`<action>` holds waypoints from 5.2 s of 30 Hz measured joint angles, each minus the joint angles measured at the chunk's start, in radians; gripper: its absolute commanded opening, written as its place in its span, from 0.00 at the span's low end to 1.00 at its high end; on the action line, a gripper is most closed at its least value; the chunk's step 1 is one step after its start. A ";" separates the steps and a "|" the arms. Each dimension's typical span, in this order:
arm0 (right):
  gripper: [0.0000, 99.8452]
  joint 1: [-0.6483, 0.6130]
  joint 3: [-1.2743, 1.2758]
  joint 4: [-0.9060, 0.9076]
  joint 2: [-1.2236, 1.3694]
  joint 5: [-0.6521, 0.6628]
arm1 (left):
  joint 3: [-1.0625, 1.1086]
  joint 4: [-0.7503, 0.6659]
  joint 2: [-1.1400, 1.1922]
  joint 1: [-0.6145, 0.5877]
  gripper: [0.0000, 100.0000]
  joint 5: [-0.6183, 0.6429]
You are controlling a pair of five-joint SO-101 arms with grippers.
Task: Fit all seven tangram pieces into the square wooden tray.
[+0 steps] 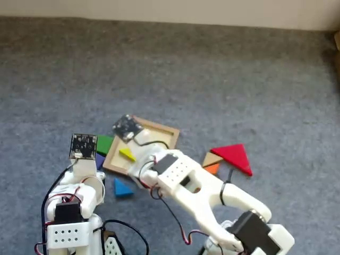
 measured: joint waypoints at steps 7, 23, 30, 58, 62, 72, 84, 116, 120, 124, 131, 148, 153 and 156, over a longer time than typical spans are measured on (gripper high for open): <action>0.01 -0.005 0.000 0.000 -0.002 0.000 | 0.000 0.000 0.000 0.000 0.08 0.000; 0.01 0.086 -0.006 -0.183 0.140 -0.002 | 0.000 0.000 0.000 0.000 0.08 0.000; 0.01 0.017 -0.018 -0.083 0.149 0.066 | 0.000 0.000 0.000 0.000 0.08 0.000; 0.01 0.198 0.071 0.008 -0.132 -0.009 | 0.000 0.000 0.000 0.000 0.08 0.000; 0.01 0.199 0.071 0.000 0.000 -0.011 | 0.000 0.000 0.000 0.000 0.08 0.000; 0.02 0.233 -0.037 0.107 0.121 -0.014 | 0.000 0.000 0.000 0.000 0.08 0.000; 0.02 0.370 -0.115 0.270 0.138 0.256 | 0.000 0.000 0.000 0.000 0.08 0.000; 0.14 0.535 -0.120 0.680 -0.600 0.298 | 0.000 0.000 0.000 0.000 0.08 0.000; 0.31 0.715 -0.120 0.700 -0.612 0.204 | 0.000 0.000 0.000 0.000 0.08 0.000; 0.32 0.812 -0.069 0.700 -0.614 0.184 | 0.000 0.000 0.000 0.000 0.08 0.000; 0.32 0.821 -0.055 0.672 -0.454 0.391 | 0.000 0.000 0.000 0.000 0.08 0.000; 0.32 0.842 -0.198 0.671 0.074 0.824 | 0.000 0.000 0.000 0.000 0.08 0.000; 0.32 0.890 -0.232 0.592 0.175 0.853 | 0.000 0.000 0.000 0.000 0.08 0.000; 0.32 0.911 -0.232 0.522 0.232 0.855 | 0.000 0.000 0.000 0.000 0.08 0.000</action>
